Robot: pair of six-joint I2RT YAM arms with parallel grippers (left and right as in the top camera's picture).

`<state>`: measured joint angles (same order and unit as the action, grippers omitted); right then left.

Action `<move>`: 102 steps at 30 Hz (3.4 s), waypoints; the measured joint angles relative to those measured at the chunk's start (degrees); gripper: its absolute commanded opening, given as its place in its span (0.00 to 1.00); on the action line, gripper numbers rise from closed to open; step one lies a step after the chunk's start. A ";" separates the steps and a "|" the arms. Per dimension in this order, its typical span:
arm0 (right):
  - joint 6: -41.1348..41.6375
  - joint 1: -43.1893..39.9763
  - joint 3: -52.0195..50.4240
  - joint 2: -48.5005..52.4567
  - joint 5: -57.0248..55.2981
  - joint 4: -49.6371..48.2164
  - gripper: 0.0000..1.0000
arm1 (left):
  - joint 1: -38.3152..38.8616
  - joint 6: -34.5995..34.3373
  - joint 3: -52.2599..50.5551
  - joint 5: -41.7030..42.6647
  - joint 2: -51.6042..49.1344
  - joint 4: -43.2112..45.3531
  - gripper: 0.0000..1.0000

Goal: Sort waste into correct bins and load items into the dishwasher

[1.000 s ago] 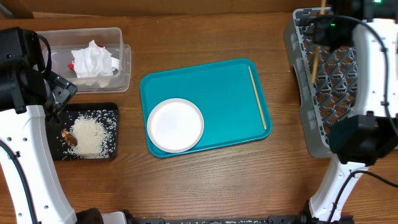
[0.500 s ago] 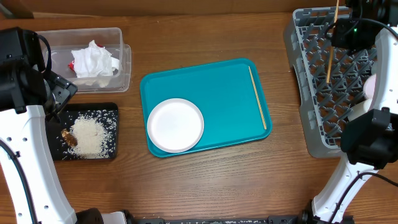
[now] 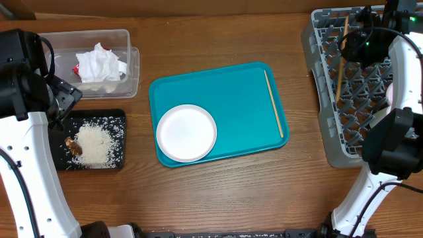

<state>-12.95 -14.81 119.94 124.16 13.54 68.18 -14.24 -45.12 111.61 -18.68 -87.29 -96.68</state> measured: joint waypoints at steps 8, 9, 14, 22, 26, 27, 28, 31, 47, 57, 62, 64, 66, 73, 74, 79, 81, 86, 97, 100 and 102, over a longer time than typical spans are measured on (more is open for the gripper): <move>0.79 0.52 0.00 0.00 1.29 1.49 0.75 | 0.00 0.00 0.00 0.00 0.00 0.00 1.00; 1.07 0.70 0.00 0.00 1.27 1.70 0.76 | 0.00 0.00 0.00 0.00 0.00 0.00 1.00; 2.03 2.54 0.00 0.00 3.02 3.63 0.76 | 0.00 0.00 0.00 0.00 0.00 0.00 1.00; 2.64 10.16 0.00 0.00 7.65 8.07 0.76 | 0.00 0.00 0.00 0.00 0.00 0.00 1.00; 2.95 15.52 0.00 0.00 7.54 9.49 0.79 | 0.00 0.00 0.00 0.00 0.00 0.00 1.00; 3.41 17.03 0.00 0.00 6.73 9.77 0.79 | 0.00 0.00 0.00 0.00 0.00 0.00 1.00; 3.87 18.10 0.00 0.00 6.05 9.99 0.79 | 0.00 0.00 0.00 0.00 0.00 0.00 1.00; 6.34 22.12 -0.20 0.00 2.54 10.29 0.79 | 0.00 0.00 0.00 0.00 0.00 0.00 1.00; 19.08 31.98 -20.61 0.09 -13.86 -7.28 0.79 | 0.00 0.00 0.00 0.00 0.00 0.00 1.00; 19.98 32.44 -23.63 0.09 -15.54 -11.56 0.79 | 0.00 0.00 0.00 0.00 0.00 0.00 1.00; 20.37 32.44 -26.34 0.09 -15.74 -13.25 0.79 | 0.00 0.00 0.00 0.00 0.00 0.00 1.00; 20.52 32.44 -26.82 0.09 -15.80 -13.25 0.78 | 0.00 0.00 0.00 0.00 0.00 0.00 1.00; 20.68 32.44 -26.86 0.09 -15.91 -13.42 0.75 | 0.00 0.00 0.00 0.00 0.00 0.00 1.00; 21.31 32.41 -28.04 0.09 -15.93 -15.50 0.72 | 0.00 0.00 0.00 0.00 0.00 0.00 1.00; 21.35 32.44 -28.74 0.09 -15.96 -16.31 0.72 | 0.00 0.00 0.00 0.00 0.00 0.00 1.00; 21.59 32.41 -31.95 -1.57 -16.28 -19.32 0.68 | 0.00 0.00 0.00 0.00 0.00 0.00 1.00; 21.86 32.41 -32.30 -1.81 -16.35 -19.32 0.58 | 0.00 0.00 0.00 0.00 0.00 0.00 1.00; 22.14 32.44 -32.37 -1.86 -16.50 -18.99 0.22 | 0.00 0.00 0.00 0.00 0.00 0.00 1.00; 23.34 32.30 -23.89 -0.50 -16.48 -6.67 0.04 | 0.00 0.00 0.00 0.00 0.00 0.00 1.00; 22.64 31.69 -14.99 -0.04 -16.48 0.39 0.04 | 0.00 0.00 0.00 0.00 0.00 -0.02 1.00; 21.88 30.91 -8.90 0.00 -16.87 4.37 0.04 | 0.00 0.00 0.00 0.00 0.00 0.00 1.00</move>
<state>8.93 16.10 111.04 124.16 -3.33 72.55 -14.24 -45.12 111.61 -18.68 -87.29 -96.68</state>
